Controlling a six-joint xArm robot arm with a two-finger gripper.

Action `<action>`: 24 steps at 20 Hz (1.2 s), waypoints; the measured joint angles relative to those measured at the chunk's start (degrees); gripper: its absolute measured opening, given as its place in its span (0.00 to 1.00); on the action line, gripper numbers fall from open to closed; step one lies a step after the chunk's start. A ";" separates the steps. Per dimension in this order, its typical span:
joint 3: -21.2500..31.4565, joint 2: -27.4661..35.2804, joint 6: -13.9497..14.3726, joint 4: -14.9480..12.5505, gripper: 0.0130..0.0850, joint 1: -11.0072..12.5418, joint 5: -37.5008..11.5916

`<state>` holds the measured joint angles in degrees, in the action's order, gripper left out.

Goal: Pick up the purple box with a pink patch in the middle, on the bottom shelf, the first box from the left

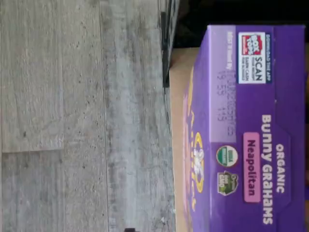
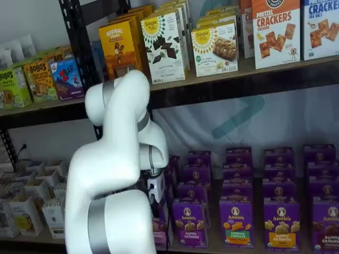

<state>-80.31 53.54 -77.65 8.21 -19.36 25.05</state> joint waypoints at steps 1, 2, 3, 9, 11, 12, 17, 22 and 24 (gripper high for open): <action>-0.58 0.53 0.25 -0.24 1.00 -0.04 0.18; -1.13 1.04 0.43 -0.38 1.00 -0.09 0.36; -1.64 1.51 0.65 -0.58 1.00 -0.14 0.47; -4.52 4.47 1.81 -1.70 1.00 -0.29 0.39; -5.61 5.44 1.92 -1.77 1.00 -0.35 0.56; -6.12 5.86 1.93 -1.75 1.00 -0.38 0.70; -8.34 7.55 2.01 -1.66 1.00 -0.48 1.49; -9.81 8.51 2.24 -1.93 0.89 -0.44 2.53; -9.97 8.68 2.55 -2.29 0.83 -0.42 2.64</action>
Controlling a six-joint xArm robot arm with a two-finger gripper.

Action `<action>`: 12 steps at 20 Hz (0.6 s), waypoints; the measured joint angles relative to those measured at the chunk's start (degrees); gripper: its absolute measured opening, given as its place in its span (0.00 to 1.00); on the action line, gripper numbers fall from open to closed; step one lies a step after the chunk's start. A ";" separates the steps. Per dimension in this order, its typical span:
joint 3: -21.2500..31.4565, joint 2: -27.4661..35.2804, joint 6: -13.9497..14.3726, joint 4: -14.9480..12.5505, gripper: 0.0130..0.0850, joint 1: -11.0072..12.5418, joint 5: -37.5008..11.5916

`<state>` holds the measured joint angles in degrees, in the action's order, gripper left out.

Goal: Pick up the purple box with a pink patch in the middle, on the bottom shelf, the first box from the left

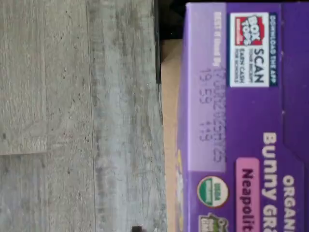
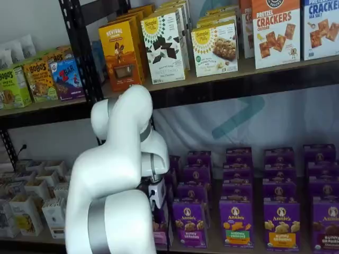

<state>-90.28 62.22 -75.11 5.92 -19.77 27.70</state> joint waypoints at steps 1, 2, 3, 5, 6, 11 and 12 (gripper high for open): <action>-0.09 0.06 0.10 -0.10 0.83 0.00 0.12; -0.15 0.11 0.20 -0.18 0.78 -0.02 0.27; -0.17 0.14 0.27 -0.25 0.78 -0.04 0.36; -0.23 0.20 0.37 -0.30 0.72 -0.10 0.64; -0.22 0.21 0.51 -0.42 0.67 -0.13 0.75; 0.19 0.20 1.24 -1.04 0.67 -0.33 0.29; 0.28 0.18 1.35 -1.14 0.67 -0.36 0.12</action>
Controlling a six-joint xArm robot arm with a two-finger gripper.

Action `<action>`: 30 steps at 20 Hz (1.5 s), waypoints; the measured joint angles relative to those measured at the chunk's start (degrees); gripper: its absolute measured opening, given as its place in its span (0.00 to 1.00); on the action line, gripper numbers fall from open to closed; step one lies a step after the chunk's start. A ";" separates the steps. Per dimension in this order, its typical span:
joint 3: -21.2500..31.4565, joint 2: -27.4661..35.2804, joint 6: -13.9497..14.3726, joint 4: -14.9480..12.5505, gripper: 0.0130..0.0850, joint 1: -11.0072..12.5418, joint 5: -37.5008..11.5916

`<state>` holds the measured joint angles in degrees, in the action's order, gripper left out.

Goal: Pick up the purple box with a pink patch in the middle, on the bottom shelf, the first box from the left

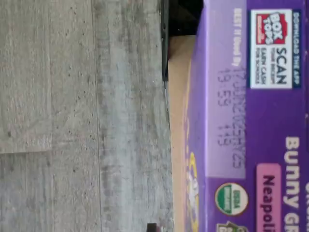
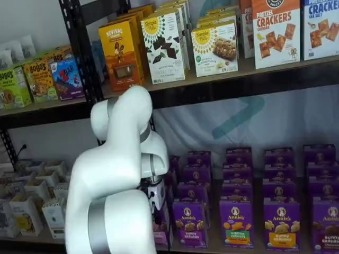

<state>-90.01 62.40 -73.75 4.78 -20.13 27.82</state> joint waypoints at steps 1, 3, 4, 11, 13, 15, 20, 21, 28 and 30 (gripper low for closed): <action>0.08 -0.01 0.10 -0.09 0.67 -0.03 -0.11; 0.16 -0.02 0.25 -0.21 0.67 -0.08 -0.24; 0.21 -0.02 0.21 -0.14 0.67 -0.10 -0.32; 0.05 0.01 0.16 0.13 0.67 -0.29 -0.17; -0.04 0.02 0.29 0.07 0.61 -0.35 -0.02; -0.18 0.08 0.45 -0.03 0.56 -0.42 0.19; -0.42 0.14 0.50 0.05 0.44 -0.52 0.53; -0.44 0.11 0.46 0.10 0.39 -0.53 0.69; 0.98 -1.11 0.81 -0.36 0.39 -0.49 0.01; 1.54 -1.63 1.00 -0.62 0.39 -0.44 0.04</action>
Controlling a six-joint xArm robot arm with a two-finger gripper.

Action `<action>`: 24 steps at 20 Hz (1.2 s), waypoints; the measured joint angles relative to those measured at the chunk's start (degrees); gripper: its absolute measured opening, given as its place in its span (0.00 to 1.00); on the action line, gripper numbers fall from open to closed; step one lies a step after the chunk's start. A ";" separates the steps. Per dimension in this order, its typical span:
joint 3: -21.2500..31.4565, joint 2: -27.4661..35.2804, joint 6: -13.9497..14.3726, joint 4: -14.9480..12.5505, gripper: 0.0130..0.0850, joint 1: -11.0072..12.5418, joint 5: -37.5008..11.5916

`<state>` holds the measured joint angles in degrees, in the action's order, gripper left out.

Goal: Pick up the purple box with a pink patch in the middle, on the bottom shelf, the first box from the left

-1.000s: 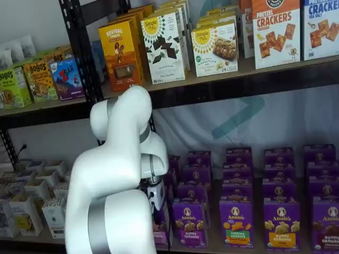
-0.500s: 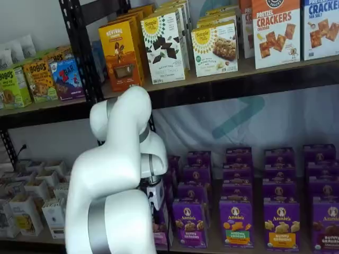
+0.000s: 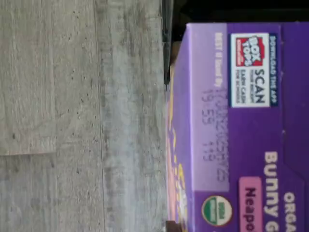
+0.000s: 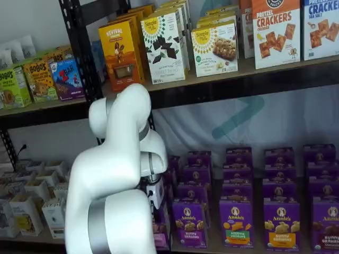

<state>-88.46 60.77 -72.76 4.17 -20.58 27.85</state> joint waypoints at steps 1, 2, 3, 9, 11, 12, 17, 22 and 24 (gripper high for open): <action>0.46 -0.38 0.22 -0.26 0.39 0.02 -0.01; 0.81 -0.67 0.30 -0.37 0.39 0.02 0.00; 1.15 -0.93 0.38 -0.45 0.39 0.02 -0.04; 2.28 -1.62 -0.01 0.29 0.39 -0.28 -0.17; 2.34 -1.67 -0.14 0.62 0.33 -0.45 0.00; 2.45 -1.73 -0.01 0.56 0.28 -0.52 -0.07; 3.51 -2.17 1.81 -1.32 0.22 -0.68 -1.48; 5.82 -3.82 3.36 -2.91 0.22 -0.82 -2.11; 7.31 -4.96 3.94 -3.53 0.22 -0.85 -2.51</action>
<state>-81.15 55.81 -68.82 0.64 -21.43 25.35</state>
